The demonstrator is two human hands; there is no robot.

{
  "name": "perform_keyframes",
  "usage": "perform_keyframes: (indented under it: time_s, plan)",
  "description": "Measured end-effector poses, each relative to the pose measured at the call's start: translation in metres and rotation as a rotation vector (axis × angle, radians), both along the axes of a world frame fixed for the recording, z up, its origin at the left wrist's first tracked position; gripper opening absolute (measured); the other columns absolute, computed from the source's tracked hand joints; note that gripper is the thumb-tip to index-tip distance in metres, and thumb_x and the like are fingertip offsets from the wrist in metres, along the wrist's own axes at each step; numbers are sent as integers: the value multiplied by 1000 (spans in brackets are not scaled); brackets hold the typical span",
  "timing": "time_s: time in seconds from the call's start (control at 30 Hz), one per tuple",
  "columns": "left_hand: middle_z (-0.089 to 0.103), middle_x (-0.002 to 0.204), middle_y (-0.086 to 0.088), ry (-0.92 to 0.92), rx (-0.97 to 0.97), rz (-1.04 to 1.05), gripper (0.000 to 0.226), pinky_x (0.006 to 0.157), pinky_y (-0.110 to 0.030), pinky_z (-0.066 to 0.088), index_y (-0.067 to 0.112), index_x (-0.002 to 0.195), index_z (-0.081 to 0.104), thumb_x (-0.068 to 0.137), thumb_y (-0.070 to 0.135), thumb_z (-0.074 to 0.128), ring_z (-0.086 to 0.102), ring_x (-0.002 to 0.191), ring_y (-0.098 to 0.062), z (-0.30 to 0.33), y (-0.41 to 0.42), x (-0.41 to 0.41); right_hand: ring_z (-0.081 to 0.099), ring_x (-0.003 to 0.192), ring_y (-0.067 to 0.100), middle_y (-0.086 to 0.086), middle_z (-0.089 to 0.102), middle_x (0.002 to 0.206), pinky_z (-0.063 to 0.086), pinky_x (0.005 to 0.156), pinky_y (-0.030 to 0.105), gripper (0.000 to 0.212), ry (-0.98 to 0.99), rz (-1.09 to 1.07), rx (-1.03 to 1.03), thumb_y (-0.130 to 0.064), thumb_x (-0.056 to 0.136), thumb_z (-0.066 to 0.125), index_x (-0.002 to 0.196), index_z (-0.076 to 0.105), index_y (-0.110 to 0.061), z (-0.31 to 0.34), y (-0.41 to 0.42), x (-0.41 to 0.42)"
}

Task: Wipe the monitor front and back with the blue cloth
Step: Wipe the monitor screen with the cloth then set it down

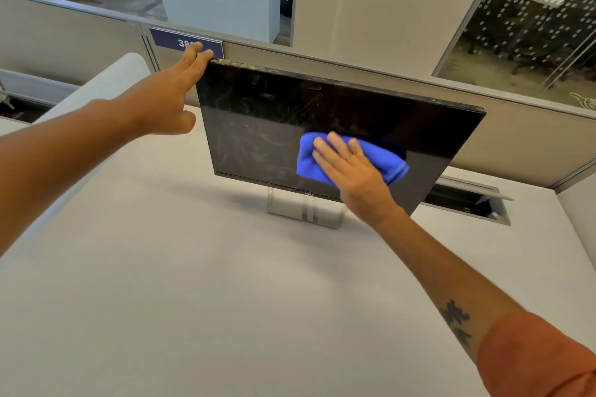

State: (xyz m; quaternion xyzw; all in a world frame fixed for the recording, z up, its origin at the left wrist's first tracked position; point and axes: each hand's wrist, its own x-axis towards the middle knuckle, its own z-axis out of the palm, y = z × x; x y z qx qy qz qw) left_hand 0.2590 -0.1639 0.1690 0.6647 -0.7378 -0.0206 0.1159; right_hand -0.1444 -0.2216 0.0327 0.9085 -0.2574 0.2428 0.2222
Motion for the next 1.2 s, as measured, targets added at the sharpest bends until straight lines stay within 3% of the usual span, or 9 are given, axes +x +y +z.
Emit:
perform_keyframes:
  time_s: [0.13, 0.23, 0.37, 0.43, 0.53, 0.7, 0.93, 1.03, 1.2]
  plan:
    - [-14, 167, 7, 16, -11, -3, 124, 62, -24, 45, 38, 156, -11, 74, 6, 76, 58, 73, -20, -4, 1, -1, 14, 165, 30, 6, 19, 177, 4, 135, 44, 76, 295, 46, 166, 10, 95, 53, 167, 31, -6, -60, 22, -6]
    - [-13, 167, 6, 15, -18, 0, 124, 63, -27, 46, 37, 157, -10, 73, 6, 76, 55, 73, -21, -4, 2, 0, 12, 165, 30, 5, 18, 178, 5, 134, 43, 79, 353, 39, 220, 8, 95, 60, 167, 30, -7, -67, 27, -6]
    - [-11, 168, 4, 26, -22, 0, 122, 66, -29, 47, 35, 157, -9, 74, 7, 76, 53, 76, -22, -6, 2, -2, 34, 157, 40, 12, 43, 167, 21, 132, 52, 54, 162, 64, 85, 9, 106, 31, 155, 52, 0, -24, 17, 4]
    - [-11, 168, 3, 30, -21, 4, 122, 67, -28, 47, 35, 157, -9, 74, 7, 76, 53, 79, -23, -6, 2, -2, 41, 152, 45, 15, 52, 160, 24, 131, 57, 54, 27, 49, 41, 8, 109, 21, 147, 60, 3, 11, 8, 8]
    - [-12, 168, 4, 36, -23, -5, 122, 70, -29, 47, 36, 157, -10, 74, 7, 75, 58, 87, -29, -5, 0, 0, 43, 150, 49, 17, 55, 157, 23, 130, 59, 47, -195, 11, -77, 15, 104, 40, 144, 63, 4, 65, -11, 13]
    - [-12, 168, 5, 61, -50, -17, 123, 75, -29, 48, 37, 156, -11, 74, 7, 75, 60, 114, -44, -7, 0, 3, 41, 150, 52, 20, 54, 157, 19, 132, 57, 43, -356, -8, -117, 8, 108, 41, 147, 59, 5, 115, -33, 26]
    - [-11, 168, 5, 70, -37, -24, 124, 65, -25, 50, 39, 156, -12, 72, 8, 75, 65, 95, -35, -7, -3, 4, 35, 158, 39, 15, 47, 164, 11, 133, 54, 55, -188, 19, -5, 14, 105, 30, 153, 52, 2, 37, -11, 40]
    - [-10, 168, 5, 70, -29, -25, 124, 65, -23, 50, 38, 156, -11, 72, 8, 76, 65, 94, -32, -7, -3, 4, 34, 157, 38, 12, 46, 165, 2, 135, 46, 56, 26, 86, 63, 11, 102, 34, 156, 50, 0, -12, -1, 42]
    - [-13, 167, 6, 62, -21, -15, 124, 64, -28, 56, 40, 155, -12, 73, 8, 75, 66, 86, -29, -7, 0, 4, 2, 166, 23, 2, 10, 179, -16, 131, 37, 82, 407, 175, 296, 12, 97, 54, 169, 22, -8, -63, 16, 28]
